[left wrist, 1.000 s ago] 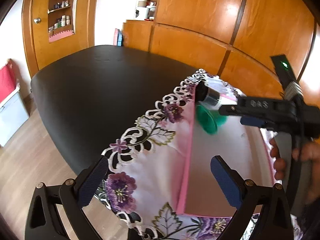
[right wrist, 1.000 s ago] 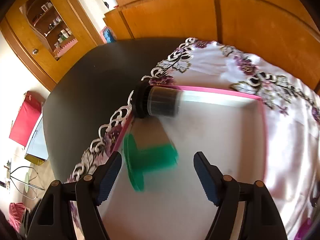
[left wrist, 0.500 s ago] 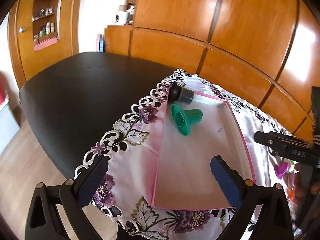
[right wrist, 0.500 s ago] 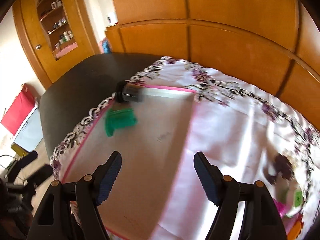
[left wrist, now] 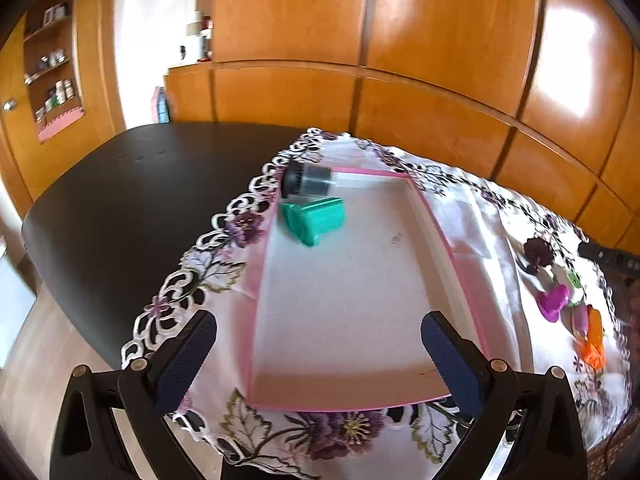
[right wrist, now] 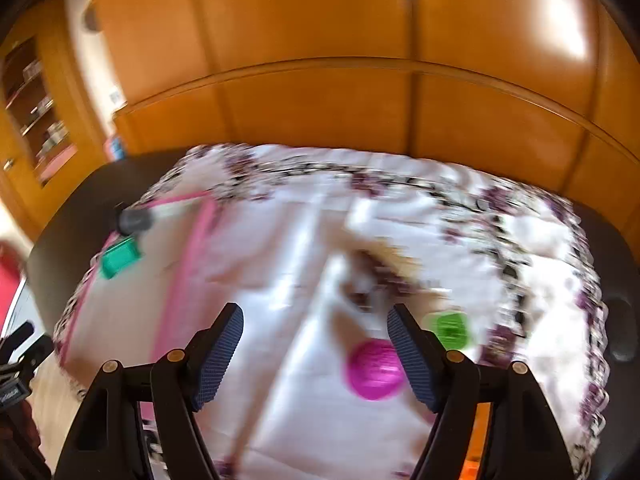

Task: Organize rigid objects
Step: 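Move the left gripper to the magenta dome and grasp it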

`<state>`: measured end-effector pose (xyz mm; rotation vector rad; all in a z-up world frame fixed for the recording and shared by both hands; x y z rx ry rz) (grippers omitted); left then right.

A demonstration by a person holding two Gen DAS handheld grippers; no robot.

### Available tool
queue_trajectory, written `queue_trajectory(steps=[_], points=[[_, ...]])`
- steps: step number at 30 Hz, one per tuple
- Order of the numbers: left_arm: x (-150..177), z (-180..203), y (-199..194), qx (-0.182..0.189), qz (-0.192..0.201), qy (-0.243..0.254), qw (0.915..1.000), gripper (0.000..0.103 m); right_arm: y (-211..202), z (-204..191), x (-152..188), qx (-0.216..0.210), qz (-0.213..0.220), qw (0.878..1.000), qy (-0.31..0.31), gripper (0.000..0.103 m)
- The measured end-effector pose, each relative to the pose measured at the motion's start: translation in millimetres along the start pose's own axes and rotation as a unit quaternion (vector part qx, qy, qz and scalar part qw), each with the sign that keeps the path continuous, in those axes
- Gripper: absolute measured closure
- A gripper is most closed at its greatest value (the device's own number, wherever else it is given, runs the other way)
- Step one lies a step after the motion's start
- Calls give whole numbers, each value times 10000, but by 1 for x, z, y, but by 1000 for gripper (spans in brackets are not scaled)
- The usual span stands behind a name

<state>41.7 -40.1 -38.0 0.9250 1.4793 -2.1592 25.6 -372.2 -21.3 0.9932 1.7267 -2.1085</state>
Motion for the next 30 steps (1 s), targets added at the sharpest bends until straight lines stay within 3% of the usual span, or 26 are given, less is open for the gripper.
queue_trajectory(steps=[5, 8, 10, 13, 22, 27, 30], points=[[-3, 20, 7, 142, -106, 211, 9996, 0, 5, 70, -2, 607, 83, 9961, 627, 27], [-8, 37, 11, 266, -127, 401, 9988, 0, 15, 110, 6, 1094, 139, 9873, 1145, 27], [-10, 50, 14, 389, -171, 540, 9976, 0, 22, 131, 16, 1206, 8, 9807, 1539, 27], [-9, 66, 23, 520, -276, 653, 9961, 0, 30, 154, 18, 1088, -150, 9715, 2100, 27], [-5, 114, 49, 971, -632, 1081, 9874, 0, 32, 161, 23, 952, -269, 9680, 2308, 27], [-5, 146, 61, 1413, -723, 1300, 9787, 0, 30, 164, 24, 859, -260, 9656, 2441, 27], [0, 170, 74, 1522, -1043, 1615, 9695, 0, 29, 168, 25, 772, -263, 9627, 2580, 27]])
Point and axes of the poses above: each gripper's, at about its wrist camera, not at the fingertips, and y roughly the way its jaws point, z to its right, x to its underside, the point moved 4 cm from there along y, roughly the way its jaws point, and after that the axes turned 13 degrees about x, right-handed, at the moved point
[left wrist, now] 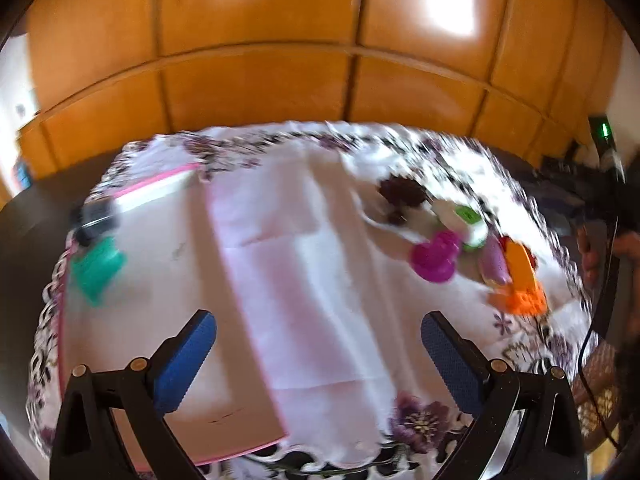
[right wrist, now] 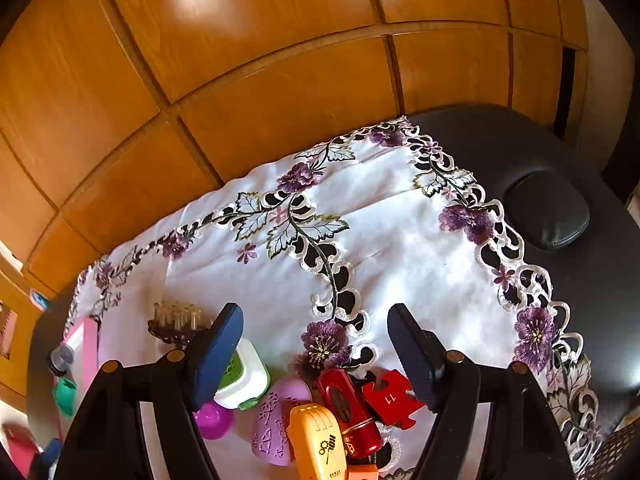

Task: Organize rigid objects
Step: 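Move the left gripper to the magenta dome and grasp it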

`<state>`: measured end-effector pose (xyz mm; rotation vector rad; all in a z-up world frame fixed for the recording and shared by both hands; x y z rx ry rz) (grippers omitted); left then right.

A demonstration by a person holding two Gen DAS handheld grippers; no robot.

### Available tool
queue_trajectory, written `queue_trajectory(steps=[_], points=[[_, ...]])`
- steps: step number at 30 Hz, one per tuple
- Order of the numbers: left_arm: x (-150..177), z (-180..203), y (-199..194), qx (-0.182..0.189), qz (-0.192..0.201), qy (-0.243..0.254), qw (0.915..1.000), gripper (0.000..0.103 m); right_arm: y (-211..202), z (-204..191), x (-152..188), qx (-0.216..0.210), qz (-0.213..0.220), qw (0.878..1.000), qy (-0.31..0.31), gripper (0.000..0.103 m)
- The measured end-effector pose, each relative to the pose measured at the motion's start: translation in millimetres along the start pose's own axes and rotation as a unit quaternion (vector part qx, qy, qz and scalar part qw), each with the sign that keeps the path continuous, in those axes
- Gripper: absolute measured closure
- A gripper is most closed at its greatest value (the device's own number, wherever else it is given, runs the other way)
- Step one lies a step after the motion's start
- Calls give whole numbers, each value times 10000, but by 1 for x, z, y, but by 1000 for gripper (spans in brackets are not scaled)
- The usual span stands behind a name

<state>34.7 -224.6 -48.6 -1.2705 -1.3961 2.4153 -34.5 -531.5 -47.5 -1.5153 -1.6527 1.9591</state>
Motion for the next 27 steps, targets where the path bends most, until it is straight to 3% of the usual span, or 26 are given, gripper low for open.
queue_trajectory(steps=[12, 20, 23, 24, 25, 27], points=[[-27, 49, 70, 396, -592, 608, 9956, 0, 4, 4, 0, -86, -160, 9997, 140, 27], [-41, 73, 114, 594, -706, 729, 9931, 11, 8, 6, -1, -104, -233, 9995, 208, 27], [-45, 73, 134, 605, -859, 617, 9925, 23, 9, 5, 0, -96, -242, 9995, 171, 27], [-46, 71, 143, 634, -935, 518, 9922, 36, 9, 4, 0, -91, -242, 9995, 163, 27], [-45, 70, 148, 710, -980, 427, 9917, 60, 9, 4, 0, -83, -242, 9995, 157, 27], [-45, 69, 151, 778, -868, 365, 9925, 69, 11, 5, 0, -44, -247, 9996, 154, 27]])
Point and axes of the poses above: each gripper's, at about its wrist camera, not at the fingertips, and y roughly the way its jaws point, z to its right, x to its underside, the point moved 4 cm from there along y, roughly the way its jaws point, and after that the axes turned 13 degrees about x, right-handed, at the moved point
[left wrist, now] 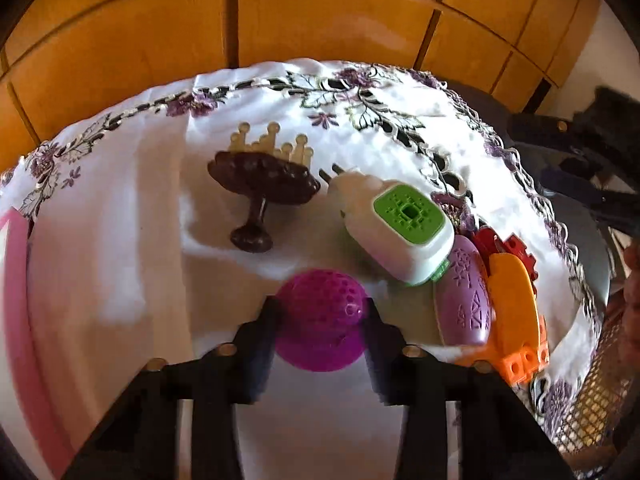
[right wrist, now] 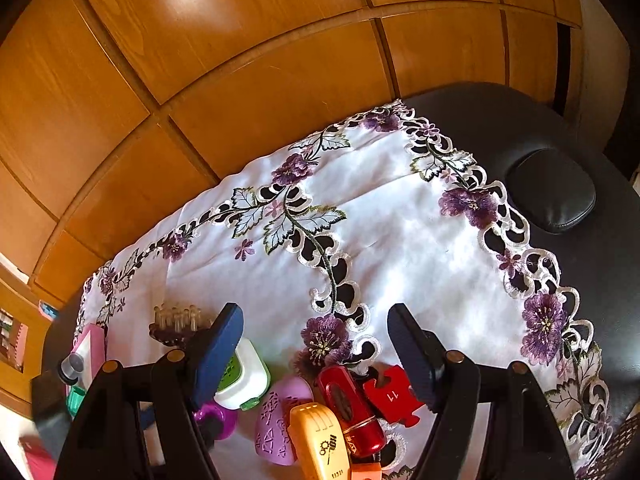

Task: Organize rigid objects
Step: 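Move the left gripper to the magenta dome and grasp it, then hold the magenta dome in the left gripper while the right gripper grasps the white-green plug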

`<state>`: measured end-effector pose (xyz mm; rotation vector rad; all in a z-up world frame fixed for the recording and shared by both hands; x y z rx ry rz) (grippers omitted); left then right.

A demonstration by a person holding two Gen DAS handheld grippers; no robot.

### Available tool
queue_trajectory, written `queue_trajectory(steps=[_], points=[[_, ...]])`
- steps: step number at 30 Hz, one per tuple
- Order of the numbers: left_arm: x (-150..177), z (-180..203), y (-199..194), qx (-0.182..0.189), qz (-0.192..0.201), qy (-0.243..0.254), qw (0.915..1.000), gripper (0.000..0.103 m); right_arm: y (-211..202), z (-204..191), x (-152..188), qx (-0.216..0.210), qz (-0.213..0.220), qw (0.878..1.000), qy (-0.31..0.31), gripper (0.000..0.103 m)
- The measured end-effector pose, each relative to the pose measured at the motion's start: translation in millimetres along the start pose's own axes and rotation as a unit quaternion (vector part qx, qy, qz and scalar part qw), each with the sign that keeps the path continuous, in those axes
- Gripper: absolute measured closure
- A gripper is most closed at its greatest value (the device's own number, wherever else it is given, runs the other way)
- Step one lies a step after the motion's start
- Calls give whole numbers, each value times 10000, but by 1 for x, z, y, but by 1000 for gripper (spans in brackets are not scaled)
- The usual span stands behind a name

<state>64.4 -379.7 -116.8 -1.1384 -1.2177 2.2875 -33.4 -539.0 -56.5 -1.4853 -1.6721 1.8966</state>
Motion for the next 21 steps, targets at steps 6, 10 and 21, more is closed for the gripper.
queue_trajectory(steps=[6, 10, 21], points=[[24, -1, -14, -69, 302, 211, 9993, 69, 2, 1, 0, 33, -33, 10000, -12, 27], [49, 1, -27, -176, 469, 438, 9978, 69, 6, 1, 2, 83, -129, 9999, -51, 27], [68, 5, -34, -430, 776, 757, 9932, 69, 20, 6, 8, 166, -459, 9988, 4, 27]])
Point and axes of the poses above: each gripper's, at about its wrist camera, not at the fingertips, and y roughly the way its jaws point, z to its right, x to its underside, the point moved 4 cm from there along y, roughly the way its jaws point, and after that the axes turned 13 degrees about x, right-handed, at the moved point
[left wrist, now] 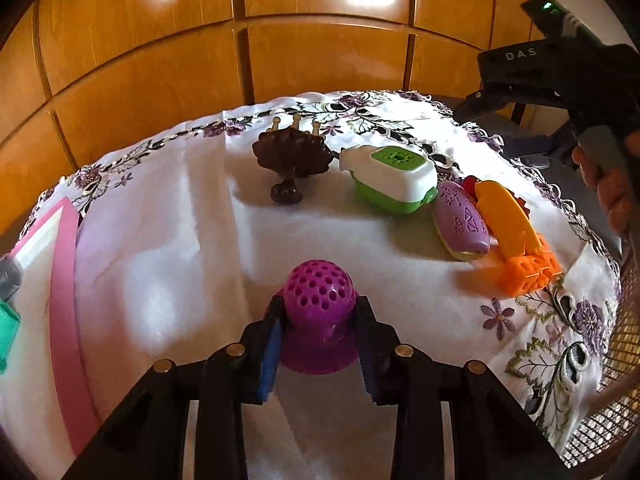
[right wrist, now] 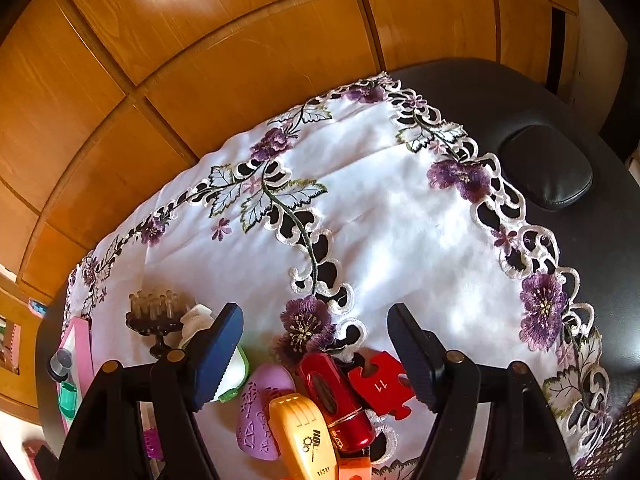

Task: Organize rigid objects
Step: 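Hold the magenta dome in the left gripper while the right gripper grasps the white-green plug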

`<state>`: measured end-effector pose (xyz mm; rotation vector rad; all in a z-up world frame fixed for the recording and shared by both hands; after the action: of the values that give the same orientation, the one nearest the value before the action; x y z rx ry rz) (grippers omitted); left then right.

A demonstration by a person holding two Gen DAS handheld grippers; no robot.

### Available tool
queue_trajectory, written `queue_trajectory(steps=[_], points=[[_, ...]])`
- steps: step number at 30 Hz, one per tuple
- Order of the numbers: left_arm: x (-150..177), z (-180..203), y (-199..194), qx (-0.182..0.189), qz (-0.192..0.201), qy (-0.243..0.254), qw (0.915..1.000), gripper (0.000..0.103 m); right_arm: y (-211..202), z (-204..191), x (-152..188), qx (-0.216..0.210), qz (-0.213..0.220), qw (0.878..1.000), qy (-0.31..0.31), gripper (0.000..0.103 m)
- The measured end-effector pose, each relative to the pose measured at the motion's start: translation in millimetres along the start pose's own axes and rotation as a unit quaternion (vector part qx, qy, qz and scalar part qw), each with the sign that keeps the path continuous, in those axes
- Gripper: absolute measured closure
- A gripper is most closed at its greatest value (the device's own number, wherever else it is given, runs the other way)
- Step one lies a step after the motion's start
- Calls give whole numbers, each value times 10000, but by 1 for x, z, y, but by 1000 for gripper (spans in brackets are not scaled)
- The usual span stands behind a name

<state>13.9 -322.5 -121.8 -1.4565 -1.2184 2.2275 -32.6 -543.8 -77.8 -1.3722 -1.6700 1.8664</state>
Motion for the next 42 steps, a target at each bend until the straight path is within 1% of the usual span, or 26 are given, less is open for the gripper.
queue_trajectory(steps=[9, 17, 23, 28, 31, 33, 34, 35, 36, 38, 42], points=[[5, 3, -1, -73, 200, 169, 9996, 69, 5, -23, 9, -68, -128, 9983, -559, 27], [4, 2, -1, -25, 243, 148, 9996, 68, 5, -52, 23, -16, -76, 9907, -1358, 27], [4, 1, -1, 20, 266, 115, 9996, 68, 2, -78, 36, -251, -54, 9800, -1971, 27], [4, 0, -2, 84, 287, 66, 9995, 69, 7, -106, 37, -40, 25, 9670, -2549, 27], [4, -1, -1, 122, 295, 34, 9995, 69, 24, -122, 36, 171, -126, 9583, -2849, 26], [4, -2, -2, 145, 302, 15, 9994, 68, 38, -127, 39, 217, -285, 9555, -2927, 26], [4, -2, -2, 152, 306, 7, 9994, 68, 44, -127, 42, 176, -392, 9552, -2927, 41], [4, -2, -2, 164, 309, -2, 9994, 68, 49, -127, 44, 159, -451, 9556, -2908, 51], [4, -2, -2, 176, 308, -13, 9994, 68, 53, -125, 46, 143, -398, 9578, -2845, 51], [4, -2, -2, 174, 313, -13, 9994, 68, 53, -124, 48, 118, -299, 9580, -2849, 51], [5, -2, -3, 176, 316, -19, 9993, 68, 57, -120, 50, -45, -357, 9603, -2765, 50]])
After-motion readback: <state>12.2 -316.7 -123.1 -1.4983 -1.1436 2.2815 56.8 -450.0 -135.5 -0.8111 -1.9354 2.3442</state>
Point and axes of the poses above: each gripper's, at about its wrist camera, not at the fingertips, and y roughly the way its jaws point, z to its right, x to its underside, the point moved 4 cm from there along y, roughly the way its jaws point, and after that the axes turned 13 degrees about x, right-handed, at the moved point
